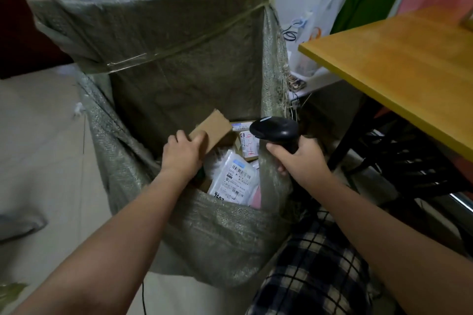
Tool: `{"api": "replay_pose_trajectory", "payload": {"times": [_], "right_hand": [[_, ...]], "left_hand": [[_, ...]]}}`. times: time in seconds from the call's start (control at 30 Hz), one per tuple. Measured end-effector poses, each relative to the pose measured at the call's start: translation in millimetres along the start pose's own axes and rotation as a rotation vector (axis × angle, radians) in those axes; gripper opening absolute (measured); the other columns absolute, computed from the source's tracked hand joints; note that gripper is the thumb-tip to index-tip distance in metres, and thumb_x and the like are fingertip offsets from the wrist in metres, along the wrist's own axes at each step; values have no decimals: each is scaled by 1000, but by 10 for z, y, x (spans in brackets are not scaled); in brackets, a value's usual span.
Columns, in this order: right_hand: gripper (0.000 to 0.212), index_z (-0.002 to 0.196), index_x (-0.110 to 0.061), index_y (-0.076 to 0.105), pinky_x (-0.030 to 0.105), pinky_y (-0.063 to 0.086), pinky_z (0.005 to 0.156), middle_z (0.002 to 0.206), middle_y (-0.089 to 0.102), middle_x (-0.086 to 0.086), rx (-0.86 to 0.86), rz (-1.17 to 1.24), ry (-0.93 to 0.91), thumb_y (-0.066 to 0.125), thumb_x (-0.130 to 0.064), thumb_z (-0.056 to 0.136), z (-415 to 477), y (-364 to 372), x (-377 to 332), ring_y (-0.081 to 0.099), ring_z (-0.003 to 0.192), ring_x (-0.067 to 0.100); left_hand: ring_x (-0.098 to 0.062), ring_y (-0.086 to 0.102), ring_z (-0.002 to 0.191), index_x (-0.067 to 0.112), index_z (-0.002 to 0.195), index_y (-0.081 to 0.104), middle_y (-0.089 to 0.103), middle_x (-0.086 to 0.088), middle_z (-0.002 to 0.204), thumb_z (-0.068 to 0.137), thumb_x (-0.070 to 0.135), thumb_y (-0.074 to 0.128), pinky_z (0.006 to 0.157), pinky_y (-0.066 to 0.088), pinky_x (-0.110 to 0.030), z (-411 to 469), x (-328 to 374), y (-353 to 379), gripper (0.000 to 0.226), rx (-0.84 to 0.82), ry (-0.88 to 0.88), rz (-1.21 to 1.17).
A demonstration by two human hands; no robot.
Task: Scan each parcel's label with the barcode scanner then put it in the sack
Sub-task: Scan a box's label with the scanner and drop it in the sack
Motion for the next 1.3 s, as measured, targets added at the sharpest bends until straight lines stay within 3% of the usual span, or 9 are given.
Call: {"api": "replay_pose_trajectory", "payload": {"times": [0.13, 0.33, 0.43, 0.63, 0.83, 1.03, 1.17, 1.3], "right_hand": [[18, 89, -10, 66, 24, 47, 50, 46, 58, -5, 13, 10, 27, 71, -27, 85, 21, -33, 27, 56, 41, 5], [17, 78, -14, 61, 30, 50, 51, 57, 59, 3, 82, 47, 25, 70, -24, 87, 7, -283, -69, 57, 44, 10], [21, 91, -8, 64, 37, 55, 57, 62, 62, 5, 162, 77, 36, 70, -27, 87, -27, -586, -124, 61, 51, 18], [17, 81, -14, 61, 38, 51, 56, 60, 60, 5, 417, 122, 23, 67, -28, 89, -372, -1653, -238, 59, 49, 18], [19, 79, -8, 61, 32, 46, 52, 61, 58, 10, 747, 109, 43, 68, -24, 88, -1096, -3218, -421, 55, 48, 20], [17, 79, -8, 62, 38, 48, 58, 67, 61, 11, 1010, 148, -36, 67, -21, 88, -1735, -4420, -618, 59, 55, 24], [16, 85, -14, 64, 41, 51, 68, 74, 63, 7, 1137, 168, -56, 69, -30, 86, -1749, -5054, -660, 63, 72, 24], [19, 92, -17, 63, 31, 46, 69, 81, 62, 2, 1180, 345, -47, 68, -34, 86, -1431, -5657, -696, 61, 81, 20]], "left_hand": [[-39, 48, 106, 23, 136, 33, 41, -18, 120, 93, 25, 56, 83, 46, -44, 135, 48, 181, 49, -67, -14, -20], [-35, 46, 114, 15, 128, 47, 45, -15, 125, 92, 41, 54, 88, 43, -43, 183, 512, -282, 45, 113, 108, -56], [-35, 46, 113, 13, 128, 47, 46, -14, 125, 93, 38, 51, 88, 42, -43, 140, 957, -673, 43, 200, 247, -128], [-37, 49, 110, 12, 126, 50, 50, -16, 122, 92, 36, 54, 86, 43, -45, 54, 2148, -1546, 42, 354, 530, -289], [-33, 50, 113, 14, 131, 50, 52, -12, 124, 94, 37, 55, 90, 45, -45, -140, 3664, -2247, 43, 349, 798, -514], [-27, 52, 115, 11, 128, 51, 54, -11, 125, 92, 39, 58, 96, 44, -39, -403, 5038, -2679, 47, 129, 957, -846], [-26, 50, 118, 9, 132, 46, 50, -12, 130, 91, 43, 59, 92, 42, -31, -277, 5705, -3036, 55, -40, 904, -1075], [-29, 43, 130, 17, 145, 26, 37, -10, 147, 89, 56, 56, 106, 40, -48, 84, 6250, -3331, 75, -366, 734, -1372]]}}
Point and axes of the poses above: each hand's wrist, its own z-axis towards the middle knuckle, its own y-axis out of the palm, x = y × z, the point moved 3 cm from there along z, towards the middle knuckle
